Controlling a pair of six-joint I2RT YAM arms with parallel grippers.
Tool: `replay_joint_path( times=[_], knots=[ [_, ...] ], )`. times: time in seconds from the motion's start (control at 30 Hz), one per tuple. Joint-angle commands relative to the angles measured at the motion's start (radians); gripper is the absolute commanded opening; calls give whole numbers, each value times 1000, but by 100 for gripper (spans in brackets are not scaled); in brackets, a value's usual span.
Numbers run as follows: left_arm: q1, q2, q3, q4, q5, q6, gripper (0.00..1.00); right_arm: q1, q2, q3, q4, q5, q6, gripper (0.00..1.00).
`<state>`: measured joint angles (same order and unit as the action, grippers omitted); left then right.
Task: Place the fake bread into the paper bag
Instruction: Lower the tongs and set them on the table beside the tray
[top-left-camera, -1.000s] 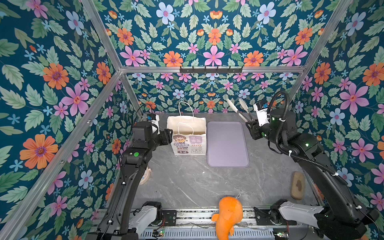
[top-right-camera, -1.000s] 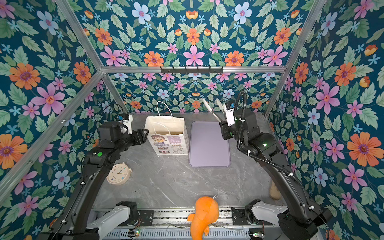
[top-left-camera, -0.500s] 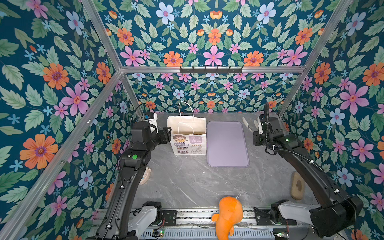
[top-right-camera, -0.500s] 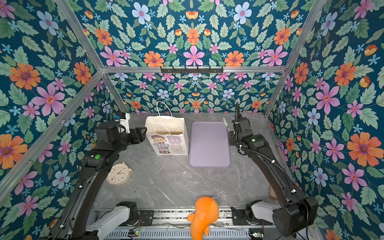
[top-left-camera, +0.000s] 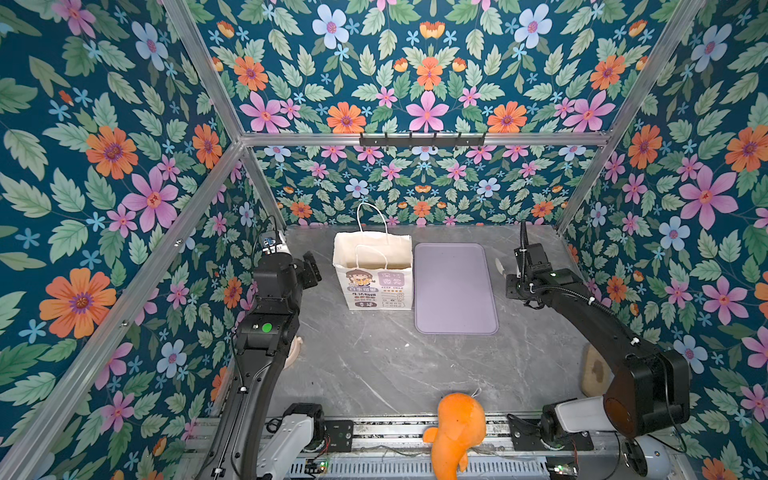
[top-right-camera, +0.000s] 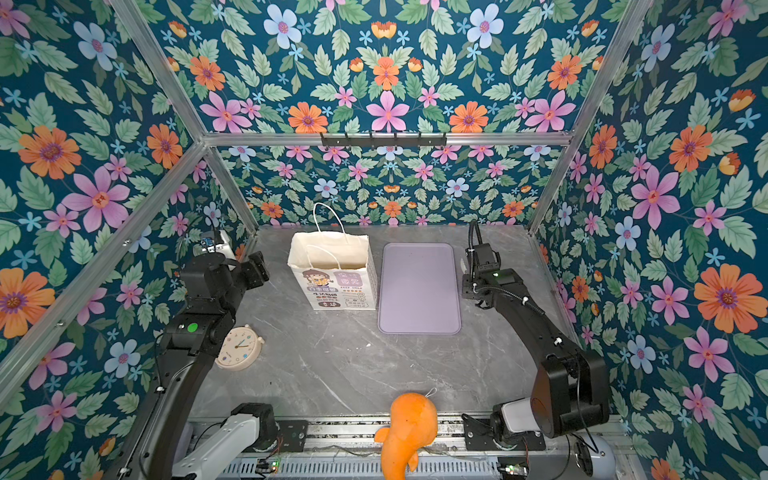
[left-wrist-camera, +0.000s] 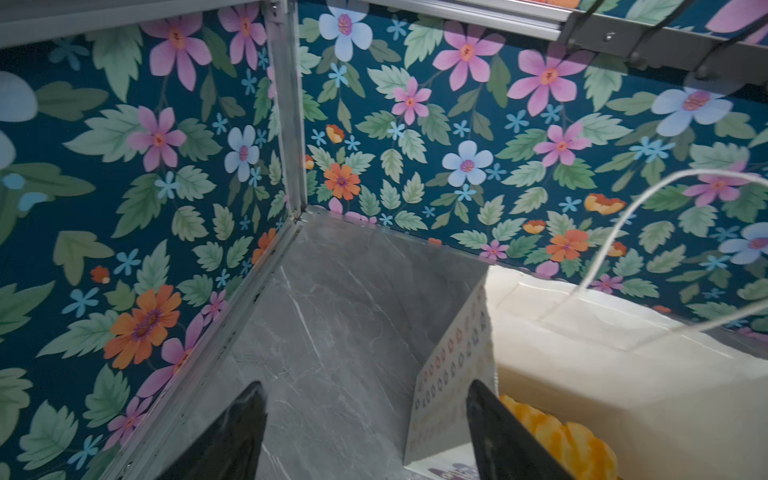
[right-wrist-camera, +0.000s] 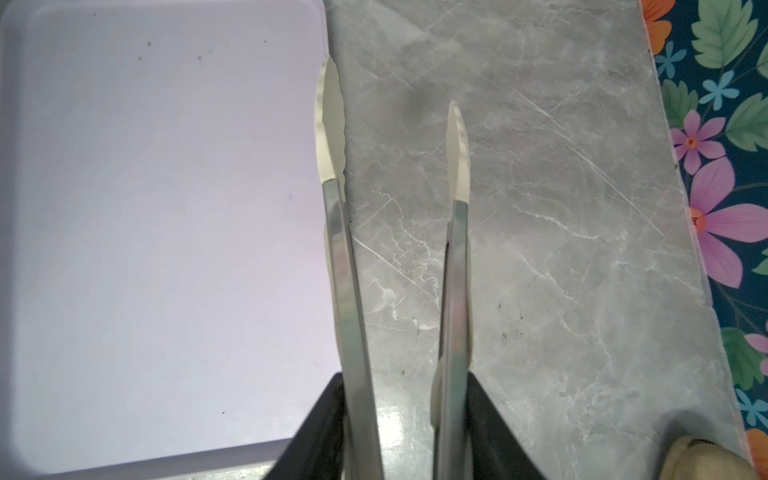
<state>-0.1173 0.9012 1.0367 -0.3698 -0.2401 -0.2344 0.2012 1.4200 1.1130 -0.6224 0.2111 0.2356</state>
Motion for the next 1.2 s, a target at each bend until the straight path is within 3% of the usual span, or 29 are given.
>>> replay_joint_path(
  times=[0.0, 0.2, 0.3, 0.6, 1.17],
  knots=[
    [19, -11, -53, 87, -104, -30, 78, -8, 26, -8, 59, -17, 18, 42],
    [50, -81, -174, 152, -251, -68, 77, -13, 82, -7, 59, -15, 4, 42],
    [51, -119, -203, 171, -272, -64, 77, -17, 117, 5, 43, -15, -7, 42],
    [51, -63, -150, 91, -183, -68, 76, -41, 222, 37, -36, 9, -49, 43],
    [51, -42, -149, 103, -56, -76, 75, -141, 394, 105, -39, -85, -58, 47]
  ],
)
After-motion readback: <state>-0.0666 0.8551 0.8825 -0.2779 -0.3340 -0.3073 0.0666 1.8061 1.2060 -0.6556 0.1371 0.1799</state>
